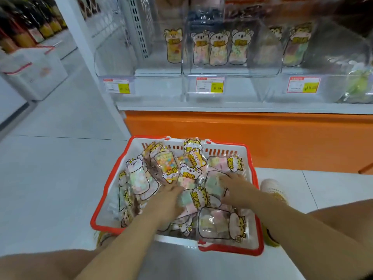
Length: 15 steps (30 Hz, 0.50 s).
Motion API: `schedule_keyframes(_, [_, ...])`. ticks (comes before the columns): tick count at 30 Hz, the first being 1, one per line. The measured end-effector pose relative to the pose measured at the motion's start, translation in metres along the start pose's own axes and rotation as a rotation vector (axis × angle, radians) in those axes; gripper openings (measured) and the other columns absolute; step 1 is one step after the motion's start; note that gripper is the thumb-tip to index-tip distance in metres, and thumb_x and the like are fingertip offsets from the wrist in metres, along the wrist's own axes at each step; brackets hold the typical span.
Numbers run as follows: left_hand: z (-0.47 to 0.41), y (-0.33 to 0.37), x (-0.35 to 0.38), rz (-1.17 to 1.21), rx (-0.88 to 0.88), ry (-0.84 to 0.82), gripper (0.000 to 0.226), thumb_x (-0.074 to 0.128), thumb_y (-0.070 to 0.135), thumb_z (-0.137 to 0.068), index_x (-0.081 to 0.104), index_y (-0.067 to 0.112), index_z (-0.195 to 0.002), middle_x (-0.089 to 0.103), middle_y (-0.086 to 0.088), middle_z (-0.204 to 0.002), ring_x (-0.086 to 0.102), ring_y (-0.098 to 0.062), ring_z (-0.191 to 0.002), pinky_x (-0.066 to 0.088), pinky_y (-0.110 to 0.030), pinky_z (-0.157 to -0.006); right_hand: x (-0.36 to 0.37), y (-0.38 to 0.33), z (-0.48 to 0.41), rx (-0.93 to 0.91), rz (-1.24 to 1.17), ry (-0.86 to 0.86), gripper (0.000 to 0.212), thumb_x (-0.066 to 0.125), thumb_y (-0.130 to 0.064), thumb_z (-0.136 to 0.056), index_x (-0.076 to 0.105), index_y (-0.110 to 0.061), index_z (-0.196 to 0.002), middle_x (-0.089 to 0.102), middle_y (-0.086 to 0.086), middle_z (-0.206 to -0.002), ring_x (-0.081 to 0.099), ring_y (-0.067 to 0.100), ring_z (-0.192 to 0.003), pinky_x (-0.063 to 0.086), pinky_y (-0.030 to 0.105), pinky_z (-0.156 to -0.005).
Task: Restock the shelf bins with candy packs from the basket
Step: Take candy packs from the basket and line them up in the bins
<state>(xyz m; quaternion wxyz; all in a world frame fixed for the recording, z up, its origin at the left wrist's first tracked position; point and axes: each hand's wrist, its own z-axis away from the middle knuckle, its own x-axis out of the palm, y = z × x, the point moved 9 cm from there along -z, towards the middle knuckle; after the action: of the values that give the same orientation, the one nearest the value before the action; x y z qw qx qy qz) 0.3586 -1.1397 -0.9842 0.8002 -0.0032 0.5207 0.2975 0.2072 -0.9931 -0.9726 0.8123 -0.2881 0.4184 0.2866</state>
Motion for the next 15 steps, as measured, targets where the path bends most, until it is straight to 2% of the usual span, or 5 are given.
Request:
schedule_keyframes(3, [-0.003, 0.006, 0.015, -0.109, -0.016, -0.033, 0.082, 0.067, 0.038, -0.088, 0.021, 0.034, -0.156, 0.006, 0.000, -0.166, 0.017, -0.034, -0.150, 0.036, -0.048, -0.115, 0.008, 0.006, -0.010, 0.024, 0.019, -0.017, 0.092, 0.071, -0.055, -0.079, 0.024, -0.024, -0.151, 0.019, 0.008, -0.159, 0.018, 0.036, -0.145, 0.035, 0.054, -0.112])
schedule_keyframes(6, [-0.008, 0.007, 0.019, -0.208, -0.013, 0.017, 0.087, 0.069, 0.039, -0.085, 0.018, 0.033, -0.155, 0.013, -0.005, -0.158, 0.025, -0.038, -0.141, 0.041, -0.049, -0.109, 0.005, 0.008, -0.017, 0.049, 0.078, 0.067, 0.095, 0.073, -0.061, -0.073, 0.027, -0.025, -0.148, 0.034, 0.007, -0.149, 0.033, 0.032, -0.137, 0.042, 0.049, -0.107])
schedule_keyframes(9, [-0.014, 0.012, 0.015, -0.205, -0.007, 0.056, 0.091, 0.071, 0.041, -0.081, 0.017, 0.033, -0.154, 0.021, -0.007, -0.148, 0.032, -0.038, -0.133, 0.043, -0.046, -0.106, -0.001, 0.017, -0.021, 0.138, 0.020, 0.101, 0.106, 0.079, -0.059, -0.066, 0.024, -0.027, -0.150, 0.046, 0.006, -0.140, 0.045, 0.029, -0.128, 0.049, 0.044, -0.100])
schedule_keyframes(12, [-0.017, 0.013, 0.018, -0.141, -0.004, 0.033, 0.101, 0.074, 0.054, -0.075, 0.014, 0.037, -0.154, 0.026, -0.005, -0.144, 0.041, -0.037, -0.126, 0.045, -0.044, -0.103, -0.003, 0.027, -0.024, 0.170, -0.034, 0.038, 0.089, 0.078, -0.060, -0.066, 0.040, -0.024, -0.137, 0.060, 0.001, -0.117, 0.060, 0.023, -0.103, 0.057, 0.037, -0.080])
schedule_keyframes(15, [-0.017, 0.013, 0.022, -0.041, -0.016, 0.010, 0.102, 0.072, 0.069, -0.071, 0.021, 0.038, -0.153, 0.025, -0.004, -0.151, 0.045, -0.036, -0.130, 0.047, -0.046, -0.102, -0.010, 0.030, -0.020, 0.173, -0.049, -0.007, 0.071, 0.071, -0.058, -0.075, 0.049, -0.021, -0.132, 0.060, -0.001, -0.122, 0.059, 0.022, -0.108, 0.054, 0.037, -0.082])
